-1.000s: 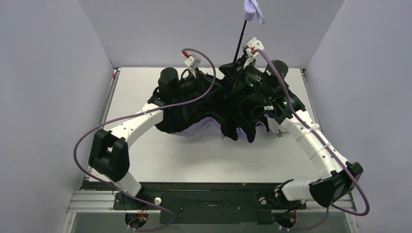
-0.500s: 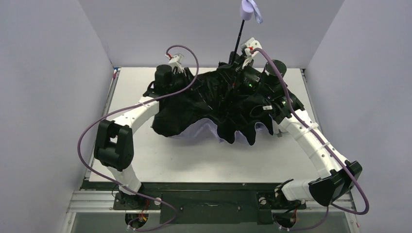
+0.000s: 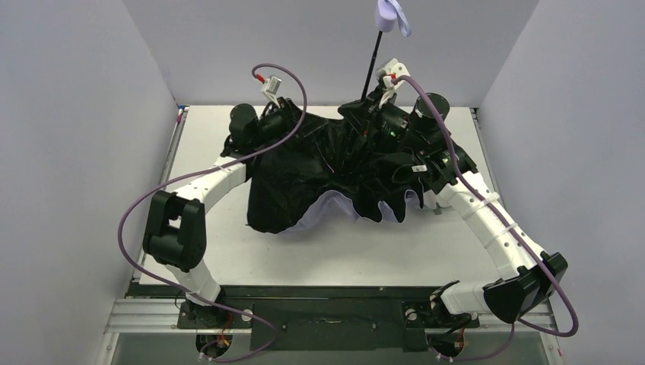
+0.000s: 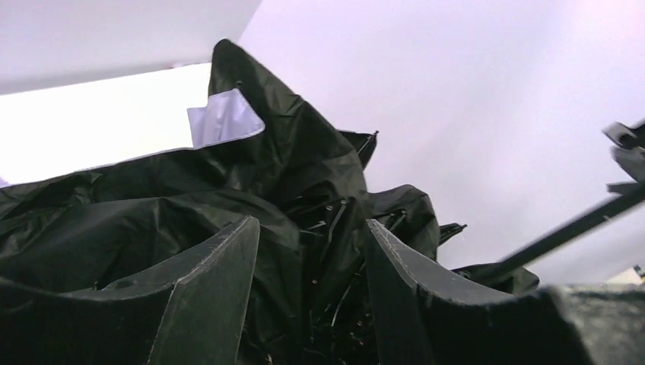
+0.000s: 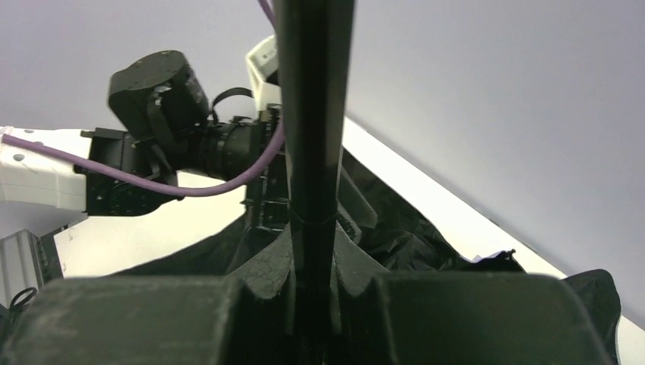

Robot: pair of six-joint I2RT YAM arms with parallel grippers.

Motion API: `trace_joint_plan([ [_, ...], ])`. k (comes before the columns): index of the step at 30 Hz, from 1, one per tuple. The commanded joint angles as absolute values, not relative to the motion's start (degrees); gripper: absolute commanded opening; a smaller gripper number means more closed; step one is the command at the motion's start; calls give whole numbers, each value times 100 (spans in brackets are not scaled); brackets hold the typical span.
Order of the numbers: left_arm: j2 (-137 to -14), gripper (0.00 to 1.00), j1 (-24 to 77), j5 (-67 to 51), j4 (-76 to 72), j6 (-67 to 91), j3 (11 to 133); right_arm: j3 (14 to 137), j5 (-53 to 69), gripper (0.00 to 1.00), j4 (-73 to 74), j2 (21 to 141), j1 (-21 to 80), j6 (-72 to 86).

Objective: Open the umbrella

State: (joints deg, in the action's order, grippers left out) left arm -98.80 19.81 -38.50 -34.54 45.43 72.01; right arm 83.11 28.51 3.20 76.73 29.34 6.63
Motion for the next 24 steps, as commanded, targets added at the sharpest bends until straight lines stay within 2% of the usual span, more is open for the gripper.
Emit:
trace_joint_plan([
  [1, -9243, 51, 1957, -4341, -4520, 4390, 7031, 8701, 2637, 0, -106, 7672, 2945, 562],
  [4, -8865, 49, 1963, -4857, -4449, 3491, 6699, 8706, 2456, 0, -62, 7693, 2938, 565],
  [6, -8561, 43, 2006, -5296, -4129, 2667, 6535, 8725, 2369, 0, -25, 7713, 2936, 581],
  [10, -8071, 34, 2322, -5860, -2545, 26, 6519, 8813, 2086, 0, 188, 7814, 2941, 688],
  [14, -7958, 27, 2894, -5680, -809, -2205, 6775, 8854, 1726, 0, 233, 7902, 2953, 937],
  [20, -8296, 25, 3481, -5143, -236, -3737, 7127, 8876, 1692, 0, 332, 7959, 3064, 1162],
  [24, -8543, 24, 3611, -4884, -240, -3959, 7231, 8820, 1586, 0, 353, 7898, 3190, 1124],
])
